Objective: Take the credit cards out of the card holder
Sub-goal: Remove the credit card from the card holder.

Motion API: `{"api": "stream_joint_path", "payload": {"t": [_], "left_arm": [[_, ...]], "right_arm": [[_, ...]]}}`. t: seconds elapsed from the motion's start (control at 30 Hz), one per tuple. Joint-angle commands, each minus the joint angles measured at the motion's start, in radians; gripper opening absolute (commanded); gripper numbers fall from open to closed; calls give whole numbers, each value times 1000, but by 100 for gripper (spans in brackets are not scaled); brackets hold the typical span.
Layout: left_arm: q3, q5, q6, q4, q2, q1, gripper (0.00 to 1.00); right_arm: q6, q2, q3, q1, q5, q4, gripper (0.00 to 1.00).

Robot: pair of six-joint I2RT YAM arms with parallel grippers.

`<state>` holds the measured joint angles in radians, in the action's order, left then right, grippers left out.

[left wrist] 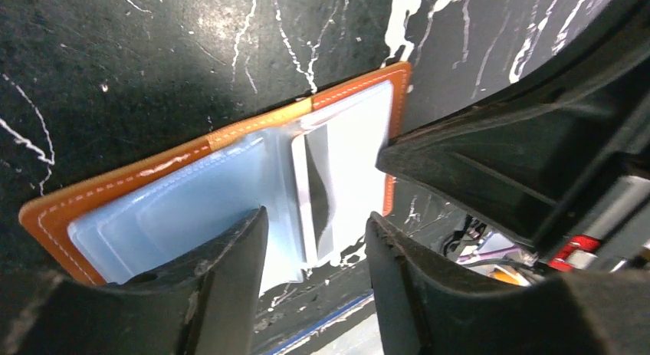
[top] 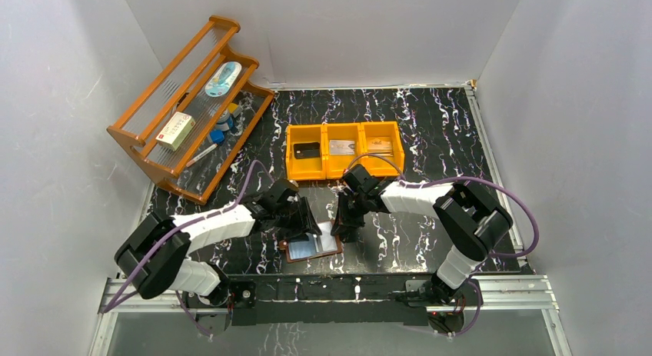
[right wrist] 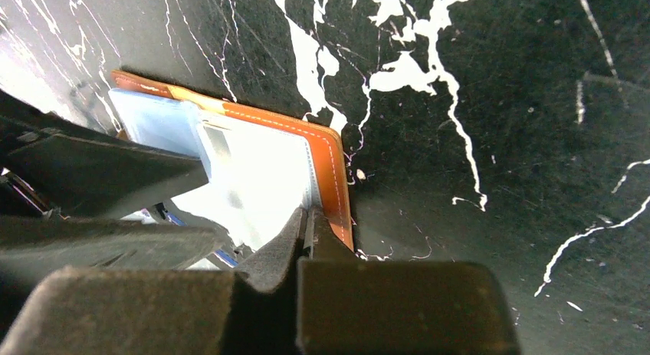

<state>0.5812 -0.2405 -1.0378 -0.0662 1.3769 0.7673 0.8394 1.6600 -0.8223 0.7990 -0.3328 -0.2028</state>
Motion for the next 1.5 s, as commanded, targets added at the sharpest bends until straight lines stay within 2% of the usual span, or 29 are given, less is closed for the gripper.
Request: {"api": "stream_joint_path", "payload": {"t": [0.0,0.17,0.47,0.73,0.77,0.8,0.83,0.87,0.9,0.97,1.07,1.1,1.2,1.47], "left_arm": [[81,34,20,-100,-71,1,51],[116,56,45,-145,-47,1,48],[16,-3,10,-24,21,1,28],[-47,32,-38,6,-4,2,23],[-48,33,-39,16,4,1,20],[-44,33,-42,20,19,1,11],[-51,55,-56,13,1,1,11],[-80,55,-72,49,-4,1,22],[-74,39,-72,66,11,1,16],[-54,17,-62,88,71,1,13],[-65,5,-73,184,79,3,22],[-66,-18,-71,229,90,3,22],[-57,-46,-60,267,112,2,17],[-30,-9,-59,218,110,3,0]], "right_arm": [[-19,46,41,12,89,-60,0],[-16,49,41,12,88,-60,0],[-14,55,39,12,88,-63,0],[-16,67,37,12,85,-60,0],[-16,67,37,12,83,-59,0],[-15,66,38,12,83,-57,0],[-15,65,38,12,83,-58,0],[-14,64,37,12,80,-57,0],[-13,62,35,12,79,-57,0],[-13,60,37,12,72,-51,0],[-11,58,45,12,62,-40,0],[-12,60,46,12,53,-34,0],[-12,56,48,12,52,-32,0],[-11,35,51,12,70,-40,0]]}}
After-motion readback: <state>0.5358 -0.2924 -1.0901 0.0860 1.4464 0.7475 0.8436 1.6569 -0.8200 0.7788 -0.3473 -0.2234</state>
